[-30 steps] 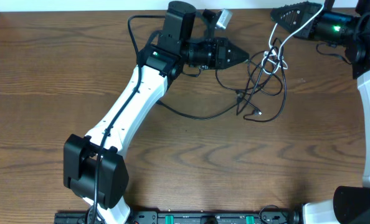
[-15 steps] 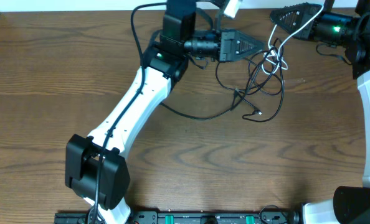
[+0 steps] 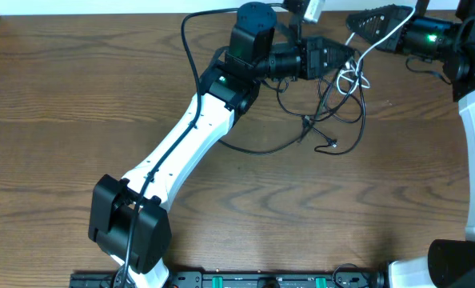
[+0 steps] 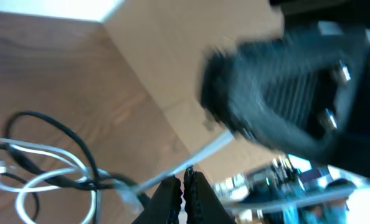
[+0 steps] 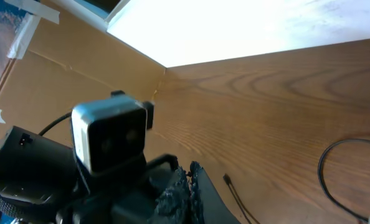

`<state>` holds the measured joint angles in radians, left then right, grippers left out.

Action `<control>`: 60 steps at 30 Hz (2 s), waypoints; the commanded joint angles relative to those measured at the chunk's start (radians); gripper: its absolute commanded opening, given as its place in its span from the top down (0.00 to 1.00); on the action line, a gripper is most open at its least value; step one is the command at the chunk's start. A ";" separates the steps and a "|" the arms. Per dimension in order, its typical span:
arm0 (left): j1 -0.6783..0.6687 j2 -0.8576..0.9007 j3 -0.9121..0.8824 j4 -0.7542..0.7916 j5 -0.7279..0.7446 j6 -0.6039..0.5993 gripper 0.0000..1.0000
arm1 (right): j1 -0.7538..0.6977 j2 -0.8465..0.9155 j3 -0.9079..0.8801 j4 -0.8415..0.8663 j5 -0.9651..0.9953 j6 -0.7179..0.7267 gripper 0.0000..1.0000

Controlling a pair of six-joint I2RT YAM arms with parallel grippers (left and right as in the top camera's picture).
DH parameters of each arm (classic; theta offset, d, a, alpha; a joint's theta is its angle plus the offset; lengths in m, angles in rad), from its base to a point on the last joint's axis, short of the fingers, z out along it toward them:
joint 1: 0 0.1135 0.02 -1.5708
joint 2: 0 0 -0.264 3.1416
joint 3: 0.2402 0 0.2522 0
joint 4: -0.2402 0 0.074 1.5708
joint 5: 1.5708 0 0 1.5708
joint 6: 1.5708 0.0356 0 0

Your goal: Untangle cables

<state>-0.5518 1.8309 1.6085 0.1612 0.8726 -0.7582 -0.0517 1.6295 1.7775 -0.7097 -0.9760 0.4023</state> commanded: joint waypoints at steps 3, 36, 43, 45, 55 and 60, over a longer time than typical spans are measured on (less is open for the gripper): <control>-0.007 0.028 0.005 0.010 -0.278 -0.089 0.92 | 0.009 -0.003 0.010 -0.028 -0.026 -0.003 0.99; 0.194 -0.024 0.005 -0.712 -0.579 0.504 0.92 | 0.212 0.061 0.008 -0.631 0.938 -0.157 0.05; 0.198 -0.024 0.005 -0.769 -0.580 0.545 0.92 | 0.307 0.218 0.008 -0.838 1.236 -0.082 0.01; 0.198 -0.024 0.005 -0.779 -0.596 0.545 0.92 | 0.308 0.262 0.008 -0.868 1.259 -0.081 0.01; 0.198 -0.024 0.005 -0.801 -0.631 0.560 0.92 | 0.272 0.328 0.008 -0.945 1.341 -0.069 0.01; 0.198 -0.024 0.005 -0.801 -0.631 0.560 0.92 | 0.267 0.336 0.008 -0.989 1.326 -0.110 0.01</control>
<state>-0.3553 1.8343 1.6085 -0.6331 0.2554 -0.2173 0.2176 1.9663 1.7794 -1.6962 0.3325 0.3130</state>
